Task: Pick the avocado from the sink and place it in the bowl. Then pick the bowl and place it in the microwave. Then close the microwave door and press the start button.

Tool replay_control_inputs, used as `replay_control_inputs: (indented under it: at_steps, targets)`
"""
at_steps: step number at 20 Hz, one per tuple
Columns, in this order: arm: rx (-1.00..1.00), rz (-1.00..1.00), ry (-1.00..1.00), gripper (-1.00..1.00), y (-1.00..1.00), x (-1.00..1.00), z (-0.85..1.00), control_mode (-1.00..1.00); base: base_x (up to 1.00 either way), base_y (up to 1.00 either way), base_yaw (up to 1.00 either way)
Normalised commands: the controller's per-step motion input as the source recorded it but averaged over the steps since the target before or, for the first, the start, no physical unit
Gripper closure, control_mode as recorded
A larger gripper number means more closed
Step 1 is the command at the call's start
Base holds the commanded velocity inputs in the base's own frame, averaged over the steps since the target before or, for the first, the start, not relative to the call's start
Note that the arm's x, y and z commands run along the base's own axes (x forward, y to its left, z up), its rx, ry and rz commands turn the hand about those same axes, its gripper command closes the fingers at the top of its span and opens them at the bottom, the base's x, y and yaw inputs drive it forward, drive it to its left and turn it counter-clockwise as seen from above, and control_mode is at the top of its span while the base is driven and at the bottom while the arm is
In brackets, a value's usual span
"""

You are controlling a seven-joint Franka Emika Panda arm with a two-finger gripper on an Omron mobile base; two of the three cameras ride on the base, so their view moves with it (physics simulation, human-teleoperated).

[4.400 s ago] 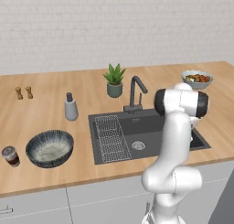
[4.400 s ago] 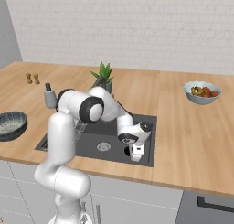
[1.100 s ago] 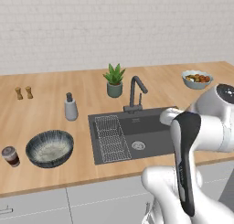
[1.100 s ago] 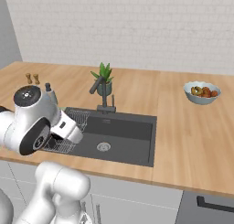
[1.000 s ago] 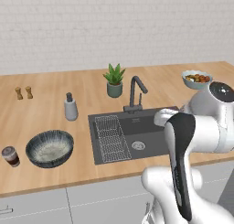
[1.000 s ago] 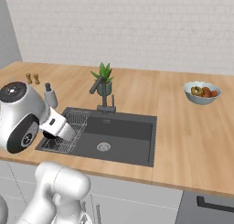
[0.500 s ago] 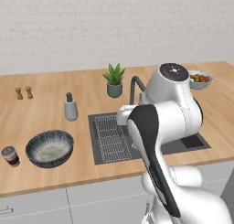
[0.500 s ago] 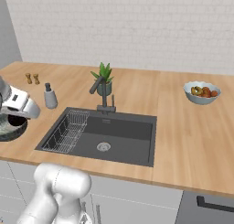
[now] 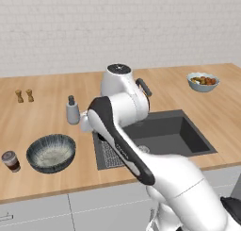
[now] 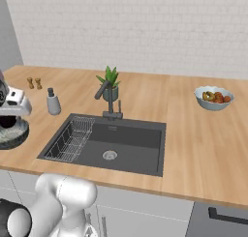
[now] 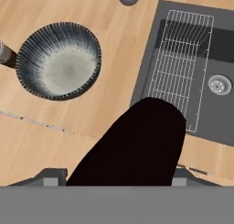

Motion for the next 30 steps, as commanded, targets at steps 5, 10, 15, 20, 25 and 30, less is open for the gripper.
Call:
replay_control_inputs:
  at_steps: [5, 10, 15, 20, 25, 30]
  targets:
    - [-0.28, 0.02, 0.03, 1.0, 1.0, 0.99, -0.64, -1.0, 0.0, 0.0, 0.0]
    - [-0.14, -0.01, 0.0, 1.0, 1.0, 0.74, -0.16, -1.0, 0.0, 0.0, 0.0]
    - [0.0, 0.02, 0.08, 1.0, 0.87, 0.57, -0.44, -1.0, 0.0, 0.0, 0.0]
    - [0.0, 0.03, 0.05, 1.0, 0.32, 0.3, -0.93, -1.0, 0.0, 0.0, 0.0]
    - [0.0, 0.0, 0.0, 1.0, 0.19, 0.14, -0.63, -1.0, 0.0, 0.0, 0.0]
    - [0.0, 0.0, 0.0, -1.0, 0.13, 0.08, -0.38, -1.0, 0.0, 0.0, 0.0]
